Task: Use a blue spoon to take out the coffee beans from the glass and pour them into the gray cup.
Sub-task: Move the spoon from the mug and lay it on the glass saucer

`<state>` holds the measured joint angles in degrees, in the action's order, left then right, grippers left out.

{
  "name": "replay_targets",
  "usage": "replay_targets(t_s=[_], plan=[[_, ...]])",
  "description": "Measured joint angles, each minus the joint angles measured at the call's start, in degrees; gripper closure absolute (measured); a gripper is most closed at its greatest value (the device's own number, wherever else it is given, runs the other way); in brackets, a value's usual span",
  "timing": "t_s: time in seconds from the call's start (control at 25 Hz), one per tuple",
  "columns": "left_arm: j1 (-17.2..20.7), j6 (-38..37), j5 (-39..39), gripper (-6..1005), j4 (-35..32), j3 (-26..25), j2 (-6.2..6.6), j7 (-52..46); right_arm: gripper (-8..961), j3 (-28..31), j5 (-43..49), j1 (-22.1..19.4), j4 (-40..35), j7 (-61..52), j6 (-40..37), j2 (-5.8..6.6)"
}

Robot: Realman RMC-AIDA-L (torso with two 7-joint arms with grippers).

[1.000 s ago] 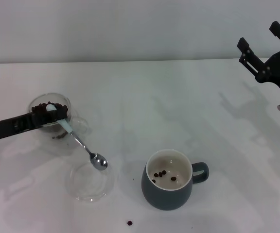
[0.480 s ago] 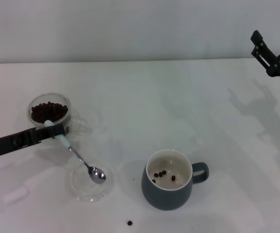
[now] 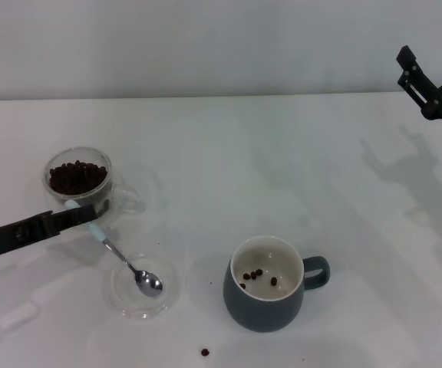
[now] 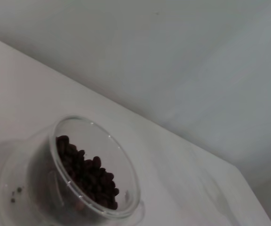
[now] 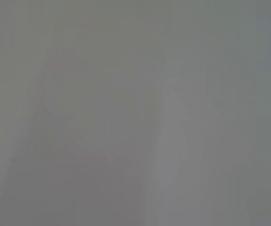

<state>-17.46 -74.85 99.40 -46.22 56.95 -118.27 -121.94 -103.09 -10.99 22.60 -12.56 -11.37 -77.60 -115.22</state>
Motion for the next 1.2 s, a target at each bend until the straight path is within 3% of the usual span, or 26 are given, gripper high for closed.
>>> replay_targets(t_s=[0.72, 1.2], plan=[[-3.3, 1.5, 0.5, 859, 8.7, -1.4, 0.15, 2.7, 108, -0.4, 0.3, 0.0, -0.1, -0.8, 0.0, 0.00], [-4.0, 1.4, 0.5, 713, 12.3, -0.9, 0.50, 3.0, 108, -0.6, 0.6, -0.2, -0.1, -0.9, -0.9, 0.00]])
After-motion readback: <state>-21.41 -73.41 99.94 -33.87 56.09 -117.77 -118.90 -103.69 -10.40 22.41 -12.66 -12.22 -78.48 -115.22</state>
